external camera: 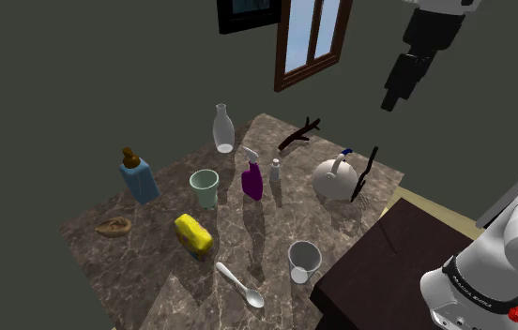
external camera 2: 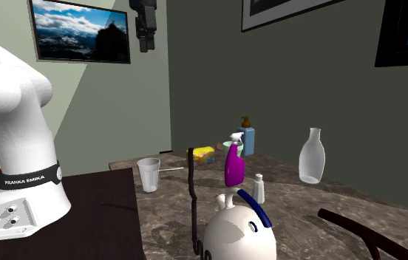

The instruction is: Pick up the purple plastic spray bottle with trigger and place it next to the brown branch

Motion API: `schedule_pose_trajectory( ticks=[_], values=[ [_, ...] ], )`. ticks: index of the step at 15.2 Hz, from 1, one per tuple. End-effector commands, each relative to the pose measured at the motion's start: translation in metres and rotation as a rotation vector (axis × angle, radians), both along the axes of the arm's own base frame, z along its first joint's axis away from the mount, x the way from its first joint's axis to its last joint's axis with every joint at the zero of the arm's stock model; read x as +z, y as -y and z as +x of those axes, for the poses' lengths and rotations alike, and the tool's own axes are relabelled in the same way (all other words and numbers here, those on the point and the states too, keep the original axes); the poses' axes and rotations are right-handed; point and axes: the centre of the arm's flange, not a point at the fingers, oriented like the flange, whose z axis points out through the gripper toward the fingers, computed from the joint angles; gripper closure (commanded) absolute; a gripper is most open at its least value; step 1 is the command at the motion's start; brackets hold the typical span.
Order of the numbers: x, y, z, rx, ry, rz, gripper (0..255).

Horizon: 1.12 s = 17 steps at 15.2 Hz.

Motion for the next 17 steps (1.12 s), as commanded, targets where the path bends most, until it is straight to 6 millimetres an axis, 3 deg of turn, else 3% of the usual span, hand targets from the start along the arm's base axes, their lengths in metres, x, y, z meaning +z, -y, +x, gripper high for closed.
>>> schedule_pose_trajectory(
  ticks=[1, 17],
  values=[
    [0.0, 0.0, 0.0, 0.0, 0.0, 0.0, 0],
    [-0.133, -0.053, 0.15, -0.031, 0.045, -0.034, 0]
  ],
)
